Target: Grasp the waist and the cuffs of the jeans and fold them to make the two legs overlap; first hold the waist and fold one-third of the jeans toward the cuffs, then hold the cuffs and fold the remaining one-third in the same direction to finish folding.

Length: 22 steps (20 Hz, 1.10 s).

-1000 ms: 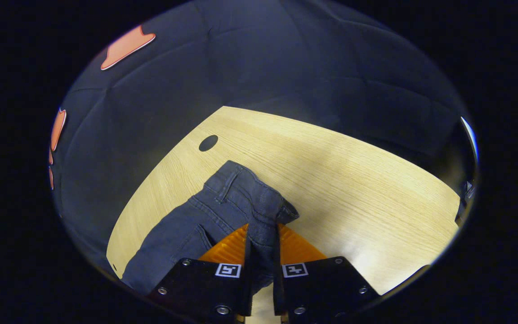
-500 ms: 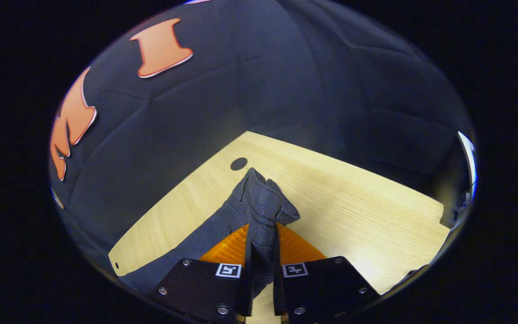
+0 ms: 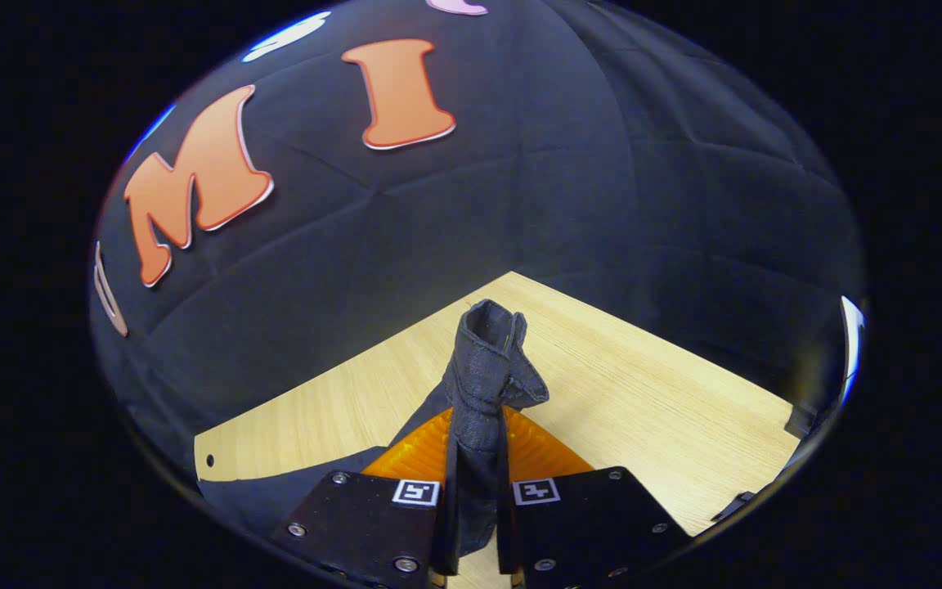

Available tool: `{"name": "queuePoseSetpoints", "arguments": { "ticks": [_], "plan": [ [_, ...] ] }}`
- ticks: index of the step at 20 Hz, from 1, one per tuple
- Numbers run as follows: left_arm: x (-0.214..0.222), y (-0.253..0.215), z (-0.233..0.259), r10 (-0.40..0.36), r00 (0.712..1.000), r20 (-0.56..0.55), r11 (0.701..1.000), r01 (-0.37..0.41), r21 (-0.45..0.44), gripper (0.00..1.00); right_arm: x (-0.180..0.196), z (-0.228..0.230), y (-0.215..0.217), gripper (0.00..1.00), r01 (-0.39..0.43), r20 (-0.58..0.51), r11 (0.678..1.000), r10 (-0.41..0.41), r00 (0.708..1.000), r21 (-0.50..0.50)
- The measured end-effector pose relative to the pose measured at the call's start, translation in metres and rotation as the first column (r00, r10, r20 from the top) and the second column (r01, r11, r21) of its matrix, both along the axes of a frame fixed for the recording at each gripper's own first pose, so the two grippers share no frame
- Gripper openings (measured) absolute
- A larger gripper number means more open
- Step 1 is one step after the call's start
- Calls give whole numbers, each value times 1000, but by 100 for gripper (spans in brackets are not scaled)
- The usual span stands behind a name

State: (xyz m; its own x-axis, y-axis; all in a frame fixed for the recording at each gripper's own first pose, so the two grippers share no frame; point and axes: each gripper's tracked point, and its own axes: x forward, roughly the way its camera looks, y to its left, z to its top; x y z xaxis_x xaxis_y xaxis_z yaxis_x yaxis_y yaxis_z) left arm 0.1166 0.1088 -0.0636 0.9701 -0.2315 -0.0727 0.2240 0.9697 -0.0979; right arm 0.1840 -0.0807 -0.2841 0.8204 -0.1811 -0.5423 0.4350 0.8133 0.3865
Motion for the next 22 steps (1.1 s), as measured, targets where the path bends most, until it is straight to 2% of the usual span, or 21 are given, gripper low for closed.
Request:
{"name": "queuePoseSetpoints", "arguments": {
  "ticks": [6, 13, 19, 22],
  "plan": [
    [-5, 20, -11, 21, 999, -31, 999, -22, -23, 100, -4, 29, 40, 19, -114, 31, 985, 119, 992, -127],
    [-11, 45, -13, 57, 998, -33, 998, -58, -30, 99, 3, 45, 107, 18, -233, 47, 955, 245, 968, -186],
    [-17, 68, -17, 96, 994, -47, 995, -98, -28, 99, -2, 27, 173, 19, -357, -1, 907, 366, 930, -223],
    [-22, 79, -20, 122, 991, -52, 992, -123, -15, 100, -3, 16, 195, 18, -385, -31, 890, 389, 921, -244]
  ]
}}
